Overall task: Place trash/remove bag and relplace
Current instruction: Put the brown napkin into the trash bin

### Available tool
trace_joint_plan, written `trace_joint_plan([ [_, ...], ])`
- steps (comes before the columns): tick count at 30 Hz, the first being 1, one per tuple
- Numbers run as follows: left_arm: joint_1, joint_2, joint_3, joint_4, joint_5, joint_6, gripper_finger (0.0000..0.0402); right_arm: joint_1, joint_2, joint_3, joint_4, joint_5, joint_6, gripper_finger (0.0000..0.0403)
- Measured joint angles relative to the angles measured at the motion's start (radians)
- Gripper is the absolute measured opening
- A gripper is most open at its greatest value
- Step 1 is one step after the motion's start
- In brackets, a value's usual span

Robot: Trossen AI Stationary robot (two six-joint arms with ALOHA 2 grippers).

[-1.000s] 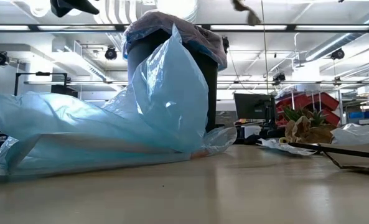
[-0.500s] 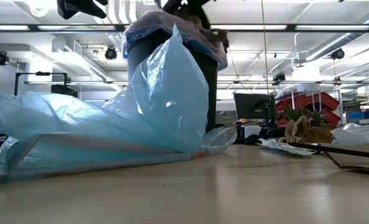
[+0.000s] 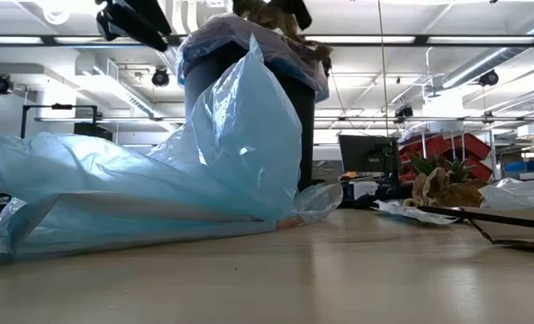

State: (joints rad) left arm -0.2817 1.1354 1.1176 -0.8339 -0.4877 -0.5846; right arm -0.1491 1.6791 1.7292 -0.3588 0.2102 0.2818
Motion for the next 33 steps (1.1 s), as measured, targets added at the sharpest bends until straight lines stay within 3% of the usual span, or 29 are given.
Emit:
trace_joint_plan([
  [7,0.000,0.074,0.000,0.036,0.000,0.000,0.0183,-0.025,-0.002,-0.001,0.004,0.000,0.022,0.0250],
  [16,0.004,0.039,0.000,-0.009,-0.019,0.021,0.0166,-0.055,0.059,-0.003,-0.017,-0.011,0.094,0.0302],
  [24,0.005,0.016,0.000,-0.010,-0.026,0.108,0.0156,-0.047,0.009,-0.002,0.093,-0.034,0.051,0.0318],
  [28,0.007,0.016,0.000,0.027,-0.030,0.177,0.0153,-0.032,-0.069,-0.002,-0.017,-0.027,-0.077,0.0311],
  [33,0.016,0.019,-0.002,0.081,-0.038,0.226,0.0156,0.015,-0.178,-0.002,-0.281,-0.028,-0.193,0.0298],
])
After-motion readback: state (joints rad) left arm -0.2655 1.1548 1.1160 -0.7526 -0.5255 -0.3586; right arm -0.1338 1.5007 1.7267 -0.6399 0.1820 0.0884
